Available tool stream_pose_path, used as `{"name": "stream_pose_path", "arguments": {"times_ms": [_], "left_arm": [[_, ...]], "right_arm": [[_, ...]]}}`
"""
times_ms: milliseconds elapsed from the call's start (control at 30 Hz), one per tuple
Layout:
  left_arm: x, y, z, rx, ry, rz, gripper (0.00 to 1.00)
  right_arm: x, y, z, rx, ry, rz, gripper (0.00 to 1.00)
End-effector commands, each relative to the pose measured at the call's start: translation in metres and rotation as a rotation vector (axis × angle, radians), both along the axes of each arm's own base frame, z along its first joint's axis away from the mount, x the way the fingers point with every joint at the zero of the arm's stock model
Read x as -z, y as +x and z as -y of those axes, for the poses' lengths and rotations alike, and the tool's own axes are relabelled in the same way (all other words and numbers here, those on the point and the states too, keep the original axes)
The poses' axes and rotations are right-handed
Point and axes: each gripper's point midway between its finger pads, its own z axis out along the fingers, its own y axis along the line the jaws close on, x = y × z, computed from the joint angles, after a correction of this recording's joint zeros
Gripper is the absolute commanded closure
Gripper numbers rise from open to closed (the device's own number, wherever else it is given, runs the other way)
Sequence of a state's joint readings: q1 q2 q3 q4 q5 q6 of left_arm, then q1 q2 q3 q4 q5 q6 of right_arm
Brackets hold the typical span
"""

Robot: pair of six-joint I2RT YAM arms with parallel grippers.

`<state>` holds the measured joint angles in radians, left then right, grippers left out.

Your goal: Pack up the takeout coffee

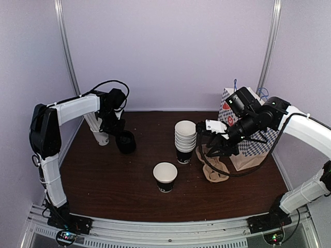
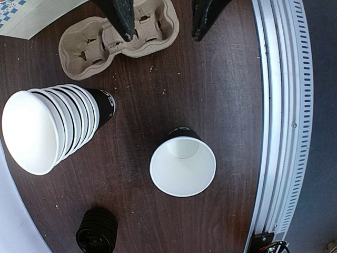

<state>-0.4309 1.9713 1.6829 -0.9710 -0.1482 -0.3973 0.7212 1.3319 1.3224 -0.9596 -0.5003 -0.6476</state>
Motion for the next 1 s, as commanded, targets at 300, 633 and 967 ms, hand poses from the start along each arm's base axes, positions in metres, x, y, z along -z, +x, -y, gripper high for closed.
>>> {"name": "stream_pose_path", "arguments": {"times_ms": [300,633,967], "left_arm": [[-0.068,0.009,0.003,0.025,-0.058,0.132,0.89],[-0.159,-0.020,0.065,0.191,-0.541,0.316,0.88],[-0.269,-0.079,0.109,0.492,-1.053,0.584,0.85]], "right_arm": [[0.001,0.005,-0.005,0.009,0.004,-0.022,0.62],[-0.040,0.007,-0.026,-0.008,0.099,-0.067,0.62],[-0.114,0.016,-0.075,-0.027,0.375,-0.249,0.35]]}}
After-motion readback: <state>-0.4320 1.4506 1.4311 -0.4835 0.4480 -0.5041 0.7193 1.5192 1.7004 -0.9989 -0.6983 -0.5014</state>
